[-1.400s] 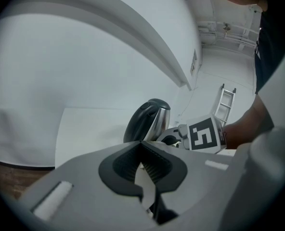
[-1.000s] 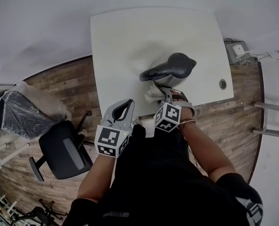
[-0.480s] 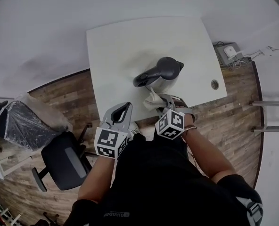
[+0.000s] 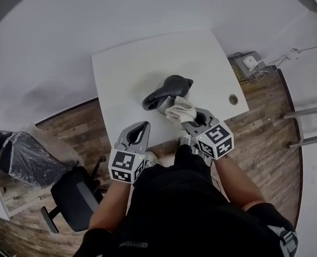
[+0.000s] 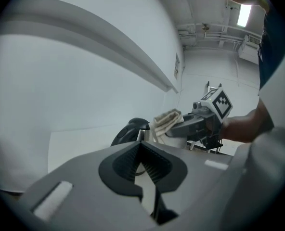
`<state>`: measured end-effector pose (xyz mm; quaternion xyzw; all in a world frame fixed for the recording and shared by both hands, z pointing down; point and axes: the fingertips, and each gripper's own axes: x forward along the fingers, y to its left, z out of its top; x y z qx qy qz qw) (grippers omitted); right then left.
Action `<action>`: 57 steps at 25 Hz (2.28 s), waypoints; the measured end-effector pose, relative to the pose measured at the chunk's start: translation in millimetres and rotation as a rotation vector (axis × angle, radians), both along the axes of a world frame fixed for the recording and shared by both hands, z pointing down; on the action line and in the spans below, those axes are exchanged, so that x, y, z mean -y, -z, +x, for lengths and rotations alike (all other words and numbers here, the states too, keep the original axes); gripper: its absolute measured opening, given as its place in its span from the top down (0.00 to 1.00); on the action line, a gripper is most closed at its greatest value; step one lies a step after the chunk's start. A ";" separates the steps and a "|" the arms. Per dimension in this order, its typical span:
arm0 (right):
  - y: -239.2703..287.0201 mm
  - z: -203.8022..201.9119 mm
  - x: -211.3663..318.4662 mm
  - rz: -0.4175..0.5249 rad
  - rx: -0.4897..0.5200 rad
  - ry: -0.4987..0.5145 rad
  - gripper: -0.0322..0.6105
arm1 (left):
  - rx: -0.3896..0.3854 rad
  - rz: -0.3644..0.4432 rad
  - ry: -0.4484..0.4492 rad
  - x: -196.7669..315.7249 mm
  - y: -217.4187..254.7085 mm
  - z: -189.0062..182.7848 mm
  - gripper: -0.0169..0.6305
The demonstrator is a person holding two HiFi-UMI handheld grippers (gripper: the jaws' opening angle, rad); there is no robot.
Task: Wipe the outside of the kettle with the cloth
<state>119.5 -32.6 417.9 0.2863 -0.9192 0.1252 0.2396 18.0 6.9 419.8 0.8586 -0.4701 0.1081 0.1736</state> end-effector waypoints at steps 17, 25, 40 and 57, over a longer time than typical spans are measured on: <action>6.8 70.4 60.4 -0.404 0.790 -0.446 0.80 | 0.048 0.006 -0.038 0.5 10.1 8.2 0.96; -35.1 89.4 61.5 -0.532 0.853 -0.513 0.80 | 0.062 -0.003 -0.042 11.4 7.0 23.8 0.96; -118.0 108.7 78.2 -0.674 0.807 -0.573 0.80 | 0.094 -0.056 -0.054 21.5 -9.6 46.2 0.96; -186.9 117.9 79.4 -0.713 0.590 -0.614 0.80 | 0.121 -0.053 -0.004 32.7 -8.4 42.8 0.96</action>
